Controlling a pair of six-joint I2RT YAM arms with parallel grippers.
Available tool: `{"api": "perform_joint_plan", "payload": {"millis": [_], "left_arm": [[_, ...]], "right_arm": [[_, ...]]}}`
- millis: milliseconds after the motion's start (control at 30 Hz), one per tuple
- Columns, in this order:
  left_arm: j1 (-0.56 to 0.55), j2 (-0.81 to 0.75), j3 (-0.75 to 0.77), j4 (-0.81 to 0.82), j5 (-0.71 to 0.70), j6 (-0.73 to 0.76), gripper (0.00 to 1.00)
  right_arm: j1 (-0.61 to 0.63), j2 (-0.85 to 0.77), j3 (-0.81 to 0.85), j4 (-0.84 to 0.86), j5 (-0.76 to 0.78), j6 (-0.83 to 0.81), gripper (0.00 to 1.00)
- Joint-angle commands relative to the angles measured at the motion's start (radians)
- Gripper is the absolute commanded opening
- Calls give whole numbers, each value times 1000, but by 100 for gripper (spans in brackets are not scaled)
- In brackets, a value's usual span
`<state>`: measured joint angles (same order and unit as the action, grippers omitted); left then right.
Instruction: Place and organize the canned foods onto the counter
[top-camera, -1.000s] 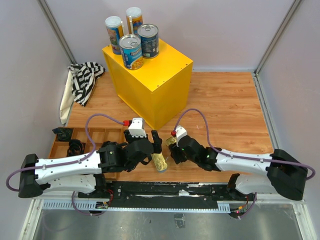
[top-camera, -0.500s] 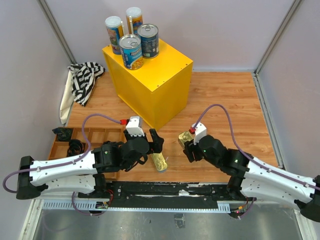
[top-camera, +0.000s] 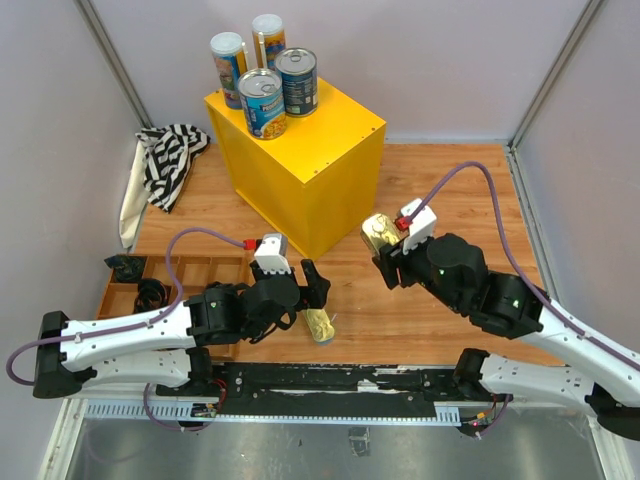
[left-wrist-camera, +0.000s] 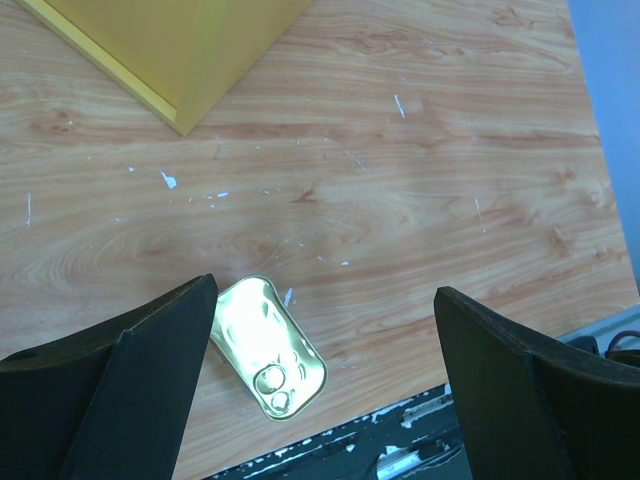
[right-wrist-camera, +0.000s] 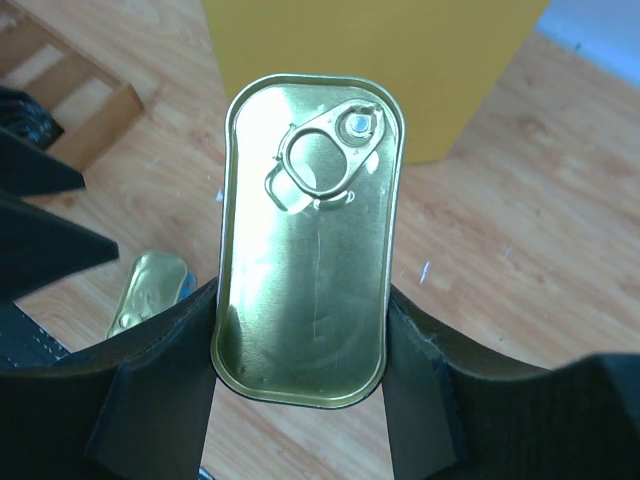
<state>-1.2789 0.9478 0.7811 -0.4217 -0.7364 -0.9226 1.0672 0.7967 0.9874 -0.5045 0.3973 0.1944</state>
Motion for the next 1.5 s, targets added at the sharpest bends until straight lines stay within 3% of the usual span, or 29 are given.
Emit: {"api": "perform_joint_plan", "payload": {"millis": [0, 367, 600, 933, 1467], "left_arm": [[-7, 2, 3, 22, 6, -10, 94], [-7, 14, -23, 62, 25, -6, 94], [-7, 30, -26, 80, 31, 4, 94], [-7, 52, -32, 98, 35, 1, 94], [-7, 112, -18, 115, 43, 10, 94]], "right_arm": [[16, 60, 178, 30, 38, -131, 1], [-6, 254, 454, 67, 58, -308, 1], [-100, 350, 580, 53, -100, -316, 1], [-292, 562, 875, -124, -394, -297, 1], [-473, 836, 1221, -272, -623, -251, 0]]}}
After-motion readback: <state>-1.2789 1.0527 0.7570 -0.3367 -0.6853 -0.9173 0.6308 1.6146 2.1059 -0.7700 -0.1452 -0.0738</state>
